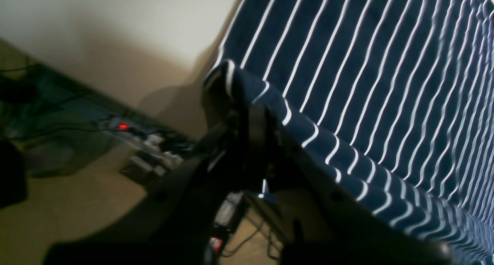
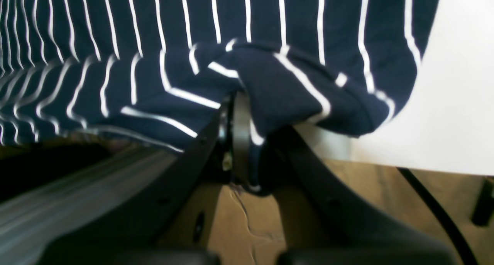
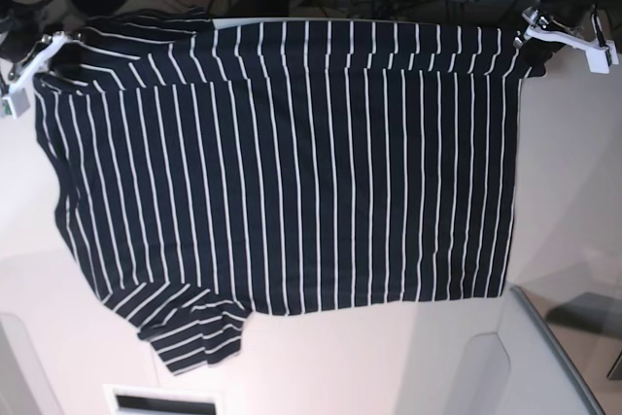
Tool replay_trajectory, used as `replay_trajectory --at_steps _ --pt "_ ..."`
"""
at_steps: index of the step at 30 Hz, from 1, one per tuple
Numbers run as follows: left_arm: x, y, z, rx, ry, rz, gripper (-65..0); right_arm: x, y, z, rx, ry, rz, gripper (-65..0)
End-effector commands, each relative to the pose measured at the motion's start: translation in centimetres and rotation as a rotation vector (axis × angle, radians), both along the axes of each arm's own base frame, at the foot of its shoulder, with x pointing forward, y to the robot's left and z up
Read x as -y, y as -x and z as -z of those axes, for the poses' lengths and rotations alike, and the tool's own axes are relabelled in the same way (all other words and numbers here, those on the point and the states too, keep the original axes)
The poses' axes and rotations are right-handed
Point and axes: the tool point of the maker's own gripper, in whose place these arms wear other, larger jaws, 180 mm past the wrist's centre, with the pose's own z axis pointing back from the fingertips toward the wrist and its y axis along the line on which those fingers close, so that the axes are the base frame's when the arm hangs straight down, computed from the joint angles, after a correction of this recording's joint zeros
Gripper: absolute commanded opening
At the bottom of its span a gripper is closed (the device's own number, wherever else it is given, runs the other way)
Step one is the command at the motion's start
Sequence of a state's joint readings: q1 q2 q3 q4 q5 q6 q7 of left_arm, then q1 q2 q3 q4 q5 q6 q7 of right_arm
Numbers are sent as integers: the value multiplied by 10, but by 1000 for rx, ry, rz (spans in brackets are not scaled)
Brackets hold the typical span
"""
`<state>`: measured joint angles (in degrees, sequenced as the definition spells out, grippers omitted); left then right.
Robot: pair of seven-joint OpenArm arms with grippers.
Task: Layout the t-shirt on the table in an organized manner, then fold the t-shirt properly
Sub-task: 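Lower the folded edge with both grippers and release it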
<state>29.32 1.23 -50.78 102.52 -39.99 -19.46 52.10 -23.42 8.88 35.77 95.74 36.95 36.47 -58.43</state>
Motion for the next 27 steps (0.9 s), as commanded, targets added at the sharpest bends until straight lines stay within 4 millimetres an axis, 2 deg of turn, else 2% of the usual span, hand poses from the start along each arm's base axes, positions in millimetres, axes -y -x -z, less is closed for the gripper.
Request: replay_trajectory --at_steps 1,3,6,9,12,15,18,22,27 --pt "-1 -8 -8 33 -13 8 -650 6 -17 -14 57 18 -4 -647" --pt "4 -18 -9 48 -1 14 -650 6 -29 -18 61 19 -6 -647" --pt "2 -33 -13 80 5 -15 -650 12 -48 -26 75 26 20 -647" --pt "0 -46 -19 113 7 -25 -650 3 -69 -31 91 24 1 -647" --pt "-5 -59 -27 141 -12 -10 -650 -7 -87 -31 90 -5 14 -647" --pt "-7 -68 -32 165 -13 -19 -650 -4 -102 -28 86 -25 31 -647" --pt "-11 -65 -28 133 8 -60 -650 1 -110 -22 69 -40 45 -647" --pt "-19 -68 -33 136 -13 -56 -650 4 -117 -14 41 -50 39 -647" --pt "-24 -93 -47 192 -19 -52 -650 -8 -128 -15 44 -58 -1 -647"
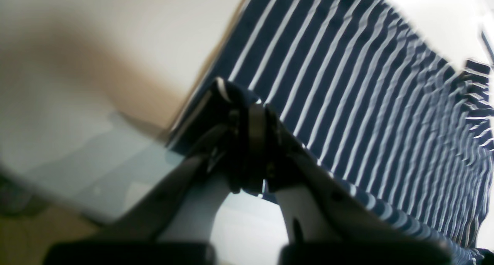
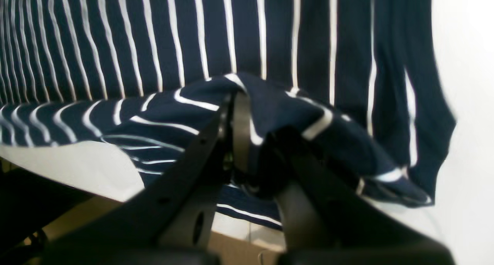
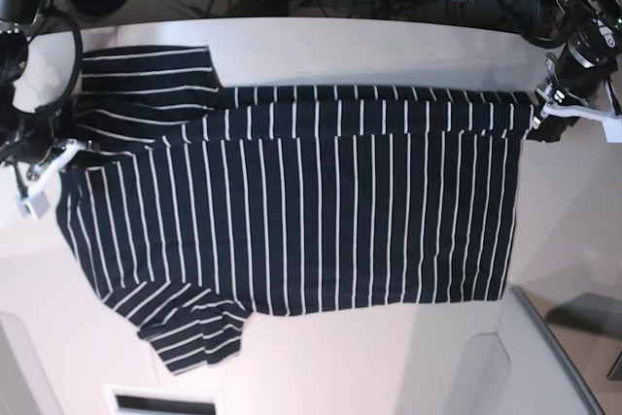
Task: Layout the t-shirt on the table in an organized manner, then fold the t-shirt properly
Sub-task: 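Lower the folded edge with both grippers and release it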
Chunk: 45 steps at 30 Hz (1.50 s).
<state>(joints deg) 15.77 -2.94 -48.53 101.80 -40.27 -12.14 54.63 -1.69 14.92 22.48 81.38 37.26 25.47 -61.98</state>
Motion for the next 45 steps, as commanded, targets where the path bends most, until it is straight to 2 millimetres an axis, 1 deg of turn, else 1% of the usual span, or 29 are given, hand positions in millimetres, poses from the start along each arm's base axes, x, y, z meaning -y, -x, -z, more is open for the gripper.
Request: replay_trajectory --at_steps 1,4,6,7,8,10,12,14,17,20,22,26,27,28,29,31,32,33,34,35,36,37,38,39,40,41,42,44,45 --pt "-10 -8 -11 41 -18 -28 -650 8 -13 -14 50 16 3 -647" --pt "-18 -19 -8 44 12 -70 -650 7 -21 -19 68 13 4 -647" --pt "-15 -29 -2 41 39 -61 -650 8 -26 -21 74 10 7 -647" --pt "-17 -32 1 34 43 -56 -650 9 -30 -21 74 6 12 -647" --pt "-16 -37 4 28 51 -49 -650 9 -32 -17 63 -5 17 -647" --pt "-12 -41 17 6 87 -45 -650 9 -36 -10 40 -31 33 -647" --pt "-12 -45 24 1 111 -54 -650 8 -39 -5 23 -51 45 -647" --pt "-12 -49 28 -1 129 -61 -650 8 -45 -6 34 -59 49 -647" --pt "-14 -54 35 -38 99 -61 -650 -6 -55 -6 65 -36 -8 -645" --pt "-21 -56 39 -60 27 -76 -650 -18 -56 7 48 -6 -59 -645" --pt "-21 -54 47 -70 15 -90 -650 -16 -55 19 27 1 -48 -644" --pt "-24 -52 55 -76 17 -106 -650 -12 -60 28 31 -17 -8 -639" --pt "-24 -52 56 -76 17 -108 -650 -12 -62 27 37 -19 -4 -624" --pt "-24 -52 56 -76 17 -108 -650 -10 -63 27 40 -17 -2 -588" --pt "-24 -52 55 -74 16 -108 -650 -9 -64 25 46 -14 -2 -539" --pt "-24 -54 52 -65 16 -104 -650 -8 -65 23 50 -11 -2 -414" --pt "-24 -54 52 -65 16 -103 -650 -8 -66 22 52 -9 -3 -336" --pt "-27 -54 50 -61 9 -104 -615 -8 -66 22 53 -9 -3 -273" --pt "-31 -55 45 -54 -6 -103 -507 -6 -67 19 65 -4 -1 -213" --pt "-33 -55 42 -50 -13 -104 -420 -2 -68 15 79 0 10 -173" --pt "-36 -56 38 -40 -21 -109 -329 4 -65 11 95 5 28 -143" --pt "-37 -58 33 -28 -33 -107 -245 11 -64 5 118 11 50 -126" --pt "-39 -59 26 -13 -47 -107 -173 19 -63 -3 147 21 72 -116" --pt "-40 -61 18 4 -65 -104 -117 26 -59 -11 174 30 91 -116" --pt "-41 -62 10 20 -82 -101 -82 35 -55 -18 200 42 114 -116" --pt "-45 -64 0 37 -106 -97 -63 44 -48 -26 226 58 138 -116" --pt "-48 -64 -9 55 -123 -102 -59 48 -38 -30 237 66 161 -114" --pt "-61 -52 -21 77 -152 -142 -63 49 -10 -28 218 85 183 -114" --pt "-64 -47 -25 89 -149 -155 -63 46 3 -24 195 93 177 -114"
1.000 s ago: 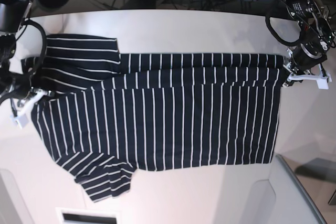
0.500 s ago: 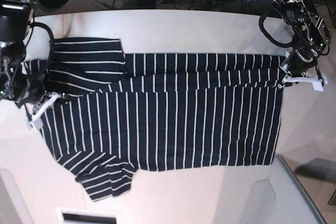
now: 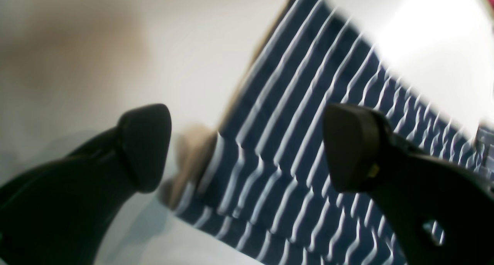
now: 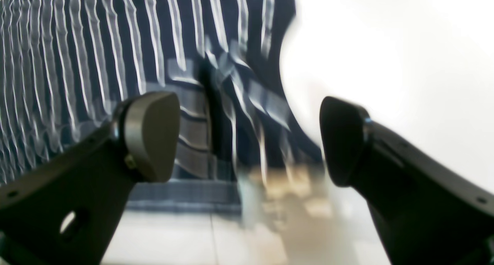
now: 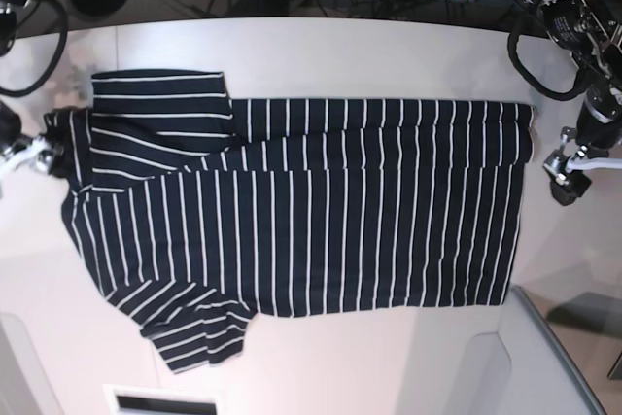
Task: Layout the t-shirt on the table in an organized manner, then fold the t-shirt properly
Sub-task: 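Lower the folded edge with both grippers and release it, then grasp the sleeve near the right gripper and tuck it inward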
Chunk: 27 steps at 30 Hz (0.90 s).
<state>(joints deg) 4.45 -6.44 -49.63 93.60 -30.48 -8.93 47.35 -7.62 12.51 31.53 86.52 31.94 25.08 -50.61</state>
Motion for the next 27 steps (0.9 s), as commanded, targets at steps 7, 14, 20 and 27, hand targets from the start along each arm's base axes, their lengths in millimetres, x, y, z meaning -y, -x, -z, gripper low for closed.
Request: replay_trajectory --at_steps 7,14,20,27 --pt "-2 60 -3 96 99 71 -63 -25 55 30 -62 -56 6 -114" --pt "-13 97 -1 41 36 103 -63 -19 67 73 -141 -116 78 -114" --pt "-19 111 1 16 30 83 -63 -39 72 87 -184 -122 -27 -120" --pt "-18 111 2 13 30 85 -63 -80 92 101 -224 -182 -90 -123"
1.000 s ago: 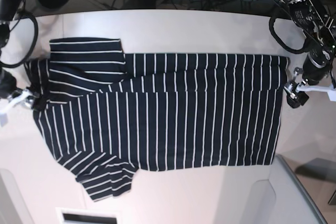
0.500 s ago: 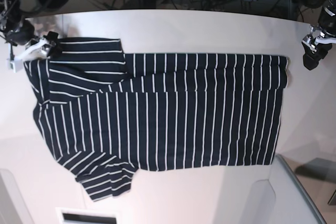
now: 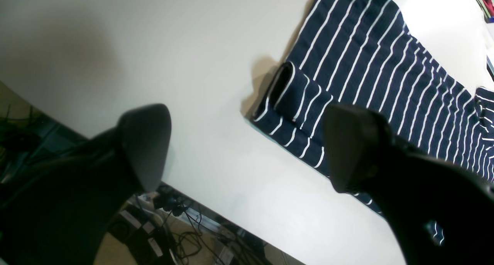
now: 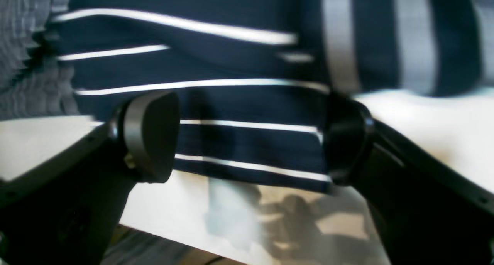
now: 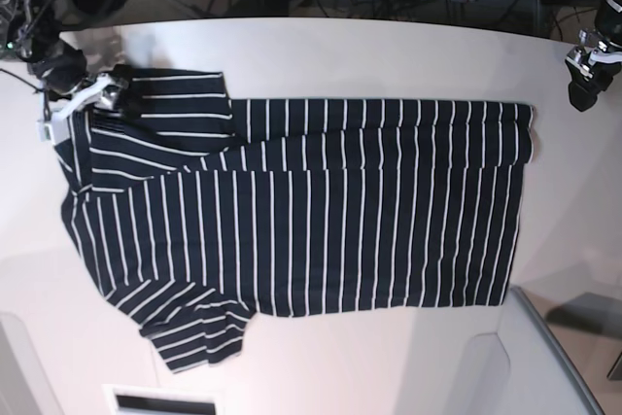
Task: Layout the t-shirt on the table in an organized manner, then fold the t-shirt properly
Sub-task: 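Grasp the sleeve near the right gripper and tuck it inward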
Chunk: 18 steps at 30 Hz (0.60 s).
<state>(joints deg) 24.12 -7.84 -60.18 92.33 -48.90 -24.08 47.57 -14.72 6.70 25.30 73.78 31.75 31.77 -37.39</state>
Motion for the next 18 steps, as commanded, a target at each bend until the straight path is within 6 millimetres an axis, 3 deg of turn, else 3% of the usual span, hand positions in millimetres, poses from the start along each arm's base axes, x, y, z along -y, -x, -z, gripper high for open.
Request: replay_trajectory --at_steps 1,2,7,10,12,18 --pt "-6 -4 -13 33 -33 8 -63 -1 31 18 -141 24 -41 -135" --pt "-6 -4 -13 33 -33 8 -63 -1 31 18 -140 24 -43 -165" --pt "-6 -3 -12 31 -30 7 -63 -2 32 18 -146 23 -46 -452" --pt "-4 -3 -11 30 -27 9 -63 0 31 17 -143 27 -48 -590" --pt "-3 -3 -11 30 -25 10 -63 0 25 12 -124 36 -54 -629" --pt "-3 -4 -10 30 -23 10 -63 0 -11 -30 -52 108 -138 -633"
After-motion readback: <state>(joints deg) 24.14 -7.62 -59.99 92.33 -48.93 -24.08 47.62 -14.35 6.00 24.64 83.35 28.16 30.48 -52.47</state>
